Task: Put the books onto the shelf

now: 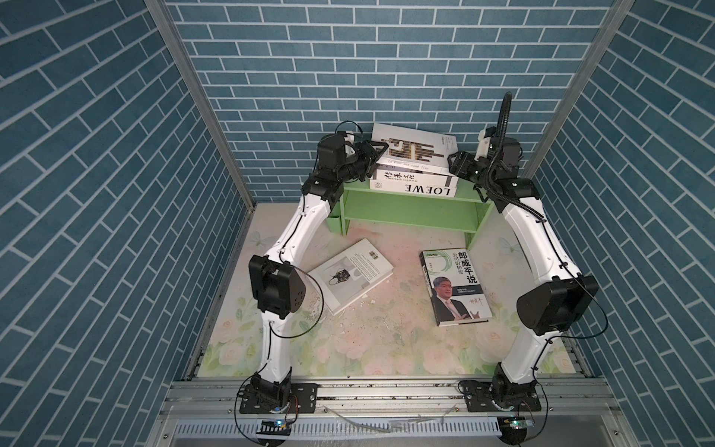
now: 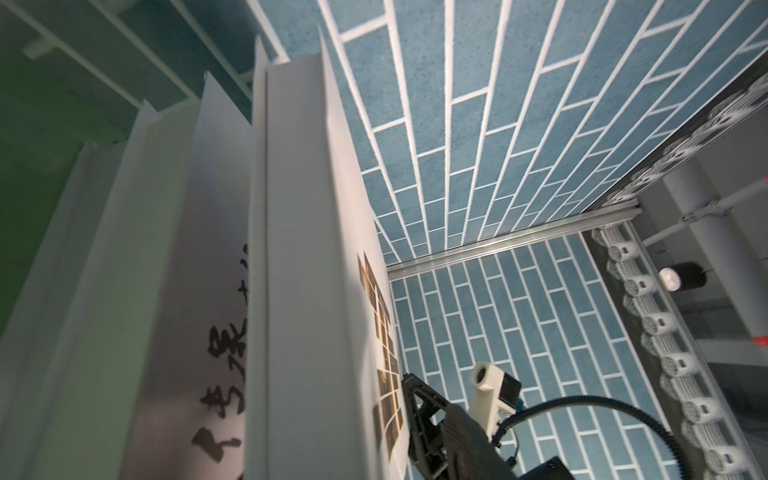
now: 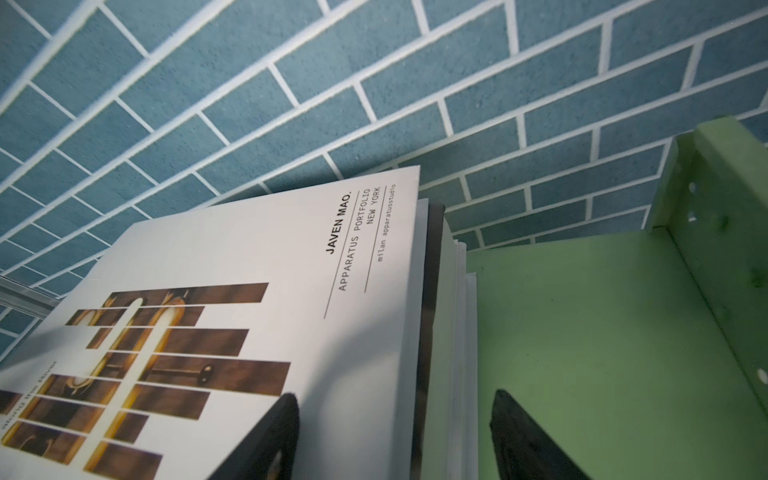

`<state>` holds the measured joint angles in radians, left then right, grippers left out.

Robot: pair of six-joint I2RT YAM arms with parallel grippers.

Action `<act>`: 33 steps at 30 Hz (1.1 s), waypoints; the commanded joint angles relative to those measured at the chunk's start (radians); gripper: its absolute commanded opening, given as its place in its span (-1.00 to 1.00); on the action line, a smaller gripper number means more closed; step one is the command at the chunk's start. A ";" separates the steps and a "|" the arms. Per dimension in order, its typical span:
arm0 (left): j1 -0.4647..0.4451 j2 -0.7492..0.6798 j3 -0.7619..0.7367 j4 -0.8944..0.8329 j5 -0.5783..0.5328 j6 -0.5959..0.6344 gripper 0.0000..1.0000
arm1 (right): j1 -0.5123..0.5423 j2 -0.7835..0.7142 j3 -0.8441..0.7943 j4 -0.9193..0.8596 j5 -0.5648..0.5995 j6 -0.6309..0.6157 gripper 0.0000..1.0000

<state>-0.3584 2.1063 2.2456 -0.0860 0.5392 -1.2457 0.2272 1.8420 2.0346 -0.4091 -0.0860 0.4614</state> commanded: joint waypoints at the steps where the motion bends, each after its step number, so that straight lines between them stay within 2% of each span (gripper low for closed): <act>1: -0.005 -0.006 0.022 -0.002 -0.007 0.038 0.35 | 0.003 -0.004 -0.036 -0.061 0.053 -0.070 0.44; 10: -0.001 -0.014 0.051 -0.070 -0.021 0.102 0.66 | 0.003 -0.011 -0.070 -0.065 0.082 -0.076 0.43; 14: 0.013 -0.027 0.049 -0.116 -0.046 0.138 0.67 | 0.004 -0.019 -0.086 -0.067 0.090 -0.078 0.43; 26: 0.110 -0.105 0.019 -0.254 -0.137 0.348 0.75 | 0.003 -0.035 -0.105 -0.060 0.079 -0.072 0.43; 33: 0.100 -0.100 0.029 -0.218 -0.023 0.458 0.76 | 0.003 -0.061 -0.119 0.027 -0.039 -0.069 0.51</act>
<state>-0.2432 2.0270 2.2677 -0.3176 0.4515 -0.8730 0.2333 1.8027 1.9484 -0.3363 -0.0650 0.4442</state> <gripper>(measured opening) 0.881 0.751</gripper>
